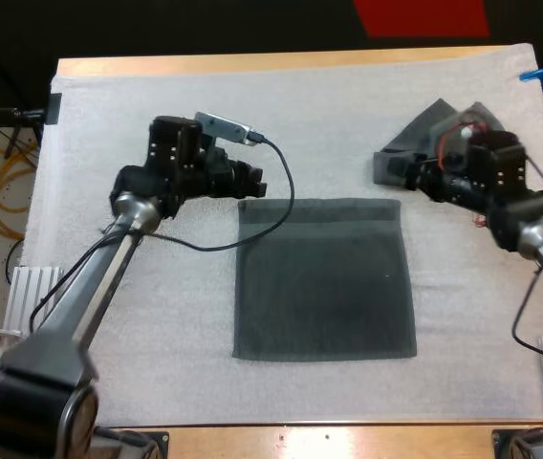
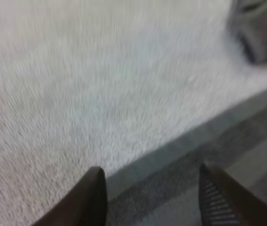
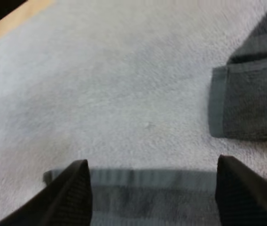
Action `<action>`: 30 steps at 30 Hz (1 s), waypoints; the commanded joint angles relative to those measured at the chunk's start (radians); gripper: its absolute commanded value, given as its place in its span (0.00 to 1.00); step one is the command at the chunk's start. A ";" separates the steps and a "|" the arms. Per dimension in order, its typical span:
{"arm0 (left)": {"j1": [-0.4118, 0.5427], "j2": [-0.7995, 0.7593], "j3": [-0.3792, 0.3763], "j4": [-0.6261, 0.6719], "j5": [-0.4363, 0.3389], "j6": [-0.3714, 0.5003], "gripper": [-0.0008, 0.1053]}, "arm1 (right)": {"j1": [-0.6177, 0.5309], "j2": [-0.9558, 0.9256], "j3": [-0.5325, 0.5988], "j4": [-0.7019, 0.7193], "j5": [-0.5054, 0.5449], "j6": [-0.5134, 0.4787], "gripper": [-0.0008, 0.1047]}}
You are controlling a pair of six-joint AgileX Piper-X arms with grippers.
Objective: Pick towel from pile fold and stack
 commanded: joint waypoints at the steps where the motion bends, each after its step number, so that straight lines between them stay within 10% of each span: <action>1: -0.001 -0.038 -0.010 0.018 0.001 -0.002 0.43 | -0.001 -0.039 -0.002 0.031 -0.016 -0.033 0.54; 30: -0.001 -0.817 0.081 0.747 0.001 -0.010 0.43 | -0.001 -0.674 -0.001 1.004 0.036 -0.249 0.54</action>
